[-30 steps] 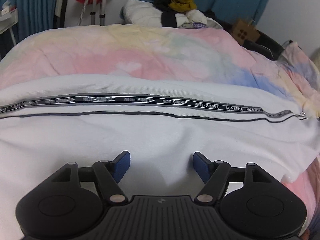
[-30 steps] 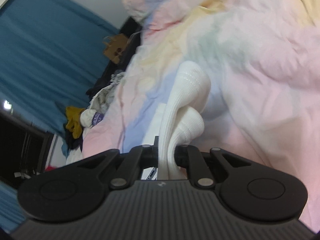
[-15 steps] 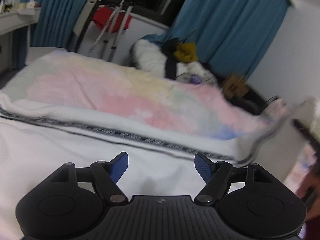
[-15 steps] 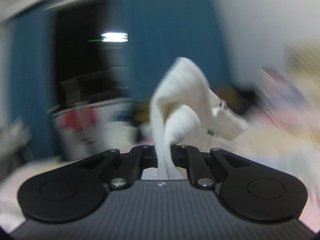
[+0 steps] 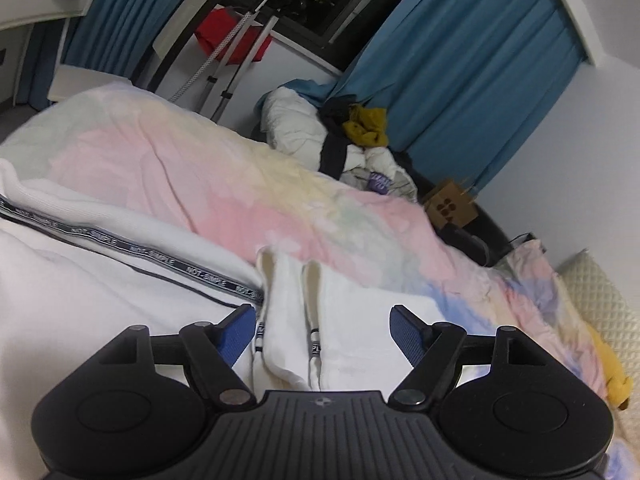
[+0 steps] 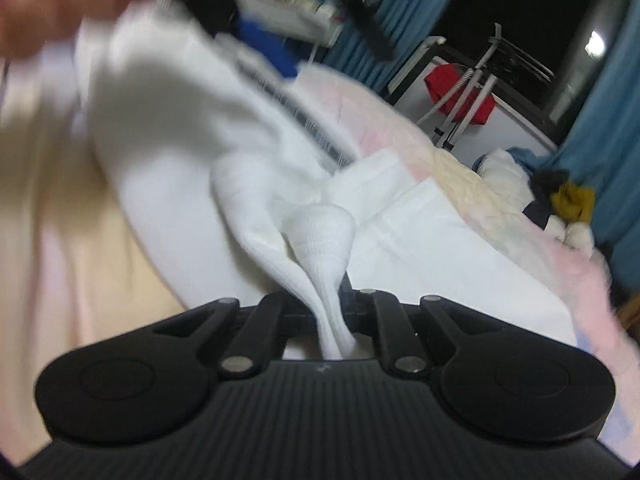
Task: Fold clothes
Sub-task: 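Lay the cuff on the waistband and open the right gripper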
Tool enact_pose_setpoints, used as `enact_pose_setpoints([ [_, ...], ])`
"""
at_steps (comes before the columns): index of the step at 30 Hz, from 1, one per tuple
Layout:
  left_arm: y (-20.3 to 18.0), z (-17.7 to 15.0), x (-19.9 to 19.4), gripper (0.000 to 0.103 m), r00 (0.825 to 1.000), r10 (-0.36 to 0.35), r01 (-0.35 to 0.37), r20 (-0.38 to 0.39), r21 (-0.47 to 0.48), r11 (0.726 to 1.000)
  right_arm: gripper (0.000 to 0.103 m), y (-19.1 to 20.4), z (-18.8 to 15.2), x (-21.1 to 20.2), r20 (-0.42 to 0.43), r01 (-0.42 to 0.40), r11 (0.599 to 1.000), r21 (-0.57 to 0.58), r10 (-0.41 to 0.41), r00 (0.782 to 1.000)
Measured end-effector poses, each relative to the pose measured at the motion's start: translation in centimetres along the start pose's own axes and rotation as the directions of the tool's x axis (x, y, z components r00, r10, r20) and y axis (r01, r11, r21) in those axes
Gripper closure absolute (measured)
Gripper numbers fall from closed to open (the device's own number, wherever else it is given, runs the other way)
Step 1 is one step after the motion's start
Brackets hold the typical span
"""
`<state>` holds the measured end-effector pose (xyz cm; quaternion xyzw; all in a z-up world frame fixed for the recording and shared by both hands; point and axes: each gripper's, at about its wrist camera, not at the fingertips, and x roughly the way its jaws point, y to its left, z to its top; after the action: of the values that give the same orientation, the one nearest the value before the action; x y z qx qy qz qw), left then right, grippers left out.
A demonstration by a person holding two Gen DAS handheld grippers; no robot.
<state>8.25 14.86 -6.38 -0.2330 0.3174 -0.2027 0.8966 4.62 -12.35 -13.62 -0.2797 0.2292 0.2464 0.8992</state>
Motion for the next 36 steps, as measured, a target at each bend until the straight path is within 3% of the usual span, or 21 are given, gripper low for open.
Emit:
enact_pose_setpoints([
  [8, 0.5, -0.7, 1.3, 0.027, 0.999, -0.012, 0.012, -0.04, -0.014, 1.0, 0.091, -0.8, 0.2, -1.0, -0.003, -0.103, 0.993, 0.052, 0.104, 0.995],
  [14, -0.1, -1.5, 1.3, 0.027, 0.999, 0.008, -0.007, -0.043, 0.011, 1.0, 0.085, -0.2, 0.0, -1.2, 0.014, -0.088, 0.996, 0.027, 0.088, 0.996],
  [17, 0.0, -1.9, -0.2, 0.027, 0.997, 0.065, -0.066, -0.028, -0.011, 0.998, 0.069, -0.5, 0.3, -1.5, 0.015, -0.118, 0.992, 0.048, 0.117, 0.993],
  [19, 0.3, -2.1, -1.8, 0.023, 0.993, 0.119, -0.119, -0.011, -0.036, 0.992, 0.037, -1.1, 0.3, -1.8, 0.036, -0.154, 0.983, 0.099, 0.151, 0.988],
  [21, 0.7, -2.2, -3.9, 0.021, 0.983, 0.181, -0.18, 0.015, -0.065, 0.982, 0.016, -1.3, 0.4, -2.3, 0.058, -0.204, 0.97, 0.13, 0.198, 0.979],
  [24, 1.9, -2.0, -7.5, 0.019, 0.963, 0.264, -0.258, 0.047, -0.11, 0.96, 0.015, -1.6, 0.6, -3.0, 0.092, -0.282, 0.945, 0.168, 0.27, 0.958],
  [28, 4.1, -1.8, -12.6, 0.002, 0.931, 0.345, -0.319, 0.121, -0.192, 0.928, 0.015, -2.3, 1.0, -4.7, 0.167, -0.363, 0.908, 0.211, 0.333, 0.928],
  [30, 5.7, -2.2, -14.7, 0.002, 0.912, 0.385, -0.339, 0.139, -0.273, 0.9, 0.015, -3.3, 1.2, -5.6, 0.225, -0.382, 0.887, 0.26, 0.329, 0.917],
  [31, 6.5, -2.6, -15.3, 0.002, 0.893, 0.432, -0.378, 0.128, -0.309, 0.873, 0.015, -3.8, 1.2, -6.0, 0.254, -0.392, 0.874, 0.286, 0.326, 0.911],
  [33, 7.7, -3.1, -16.0, 0.004, 0.854, 0.512, -0.447, 0.095, -0.368, 0.815, 0.015, -5.1, 1.1, -6.3, 0.284, -0.363, 0.861, 0.355, 0.271, 0.92],
  [34, 8.3, -3.3, -16.3, 0.004, 0.844, 0.529, -0.457, 0.087, -0.398, 0.795, 0.015, -5.6, 1.0, -6.1, 0.267, -0.318, 0.861, 0.397, 0.223, 0.937],
  [36, 9.2, -3.4, -16.3, 0.003, 0.856, 0.51, -0.426, 0.084, -0.446, 0.787, 0.015, -6.7, 0.5, -5.1, 0.193, -0.193, 0.855, 0.481, 0.111, 0.975],
])
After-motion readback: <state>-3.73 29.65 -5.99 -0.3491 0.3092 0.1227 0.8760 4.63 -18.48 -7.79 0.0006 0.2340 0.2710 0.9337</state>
